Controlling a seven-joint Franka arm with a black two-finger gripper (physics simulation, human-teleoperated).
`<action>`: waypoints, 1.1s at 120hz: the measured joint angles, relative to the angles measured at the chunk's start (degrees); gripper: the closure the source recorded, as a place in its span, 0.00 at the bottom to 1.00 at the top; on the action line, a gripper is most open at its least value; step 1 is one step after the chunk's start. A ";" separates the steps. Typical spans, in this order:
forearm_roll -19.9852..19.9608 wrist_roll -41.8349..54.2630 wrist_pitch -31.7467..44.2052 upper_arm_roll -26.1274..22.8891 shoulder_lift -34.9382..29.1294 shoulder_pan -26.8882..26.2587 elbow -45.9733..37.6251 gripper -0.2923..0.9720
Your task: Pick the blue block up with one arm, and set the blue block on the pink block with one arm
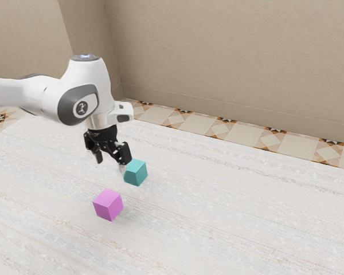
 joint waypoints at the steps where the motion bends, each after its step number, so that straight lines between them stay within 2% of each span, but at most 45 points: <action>1: 0.15 -0.01 0.04 0.02 0.41 0.05 0.62 0.23; 13: 1.54 -0.16 0.41 0.14 6.12 1.00 6.69 0.23; 34: 3.53 -0.39 0.80 0.13 12.20 3.39 9.90 0.23; 85: 4.32 -0.69 1.47 -0.09 16.31 2.44 12.86 0.23; 132: 4.43 -0.69 1.36 -0.01 23.20 2.22 19.24 0.23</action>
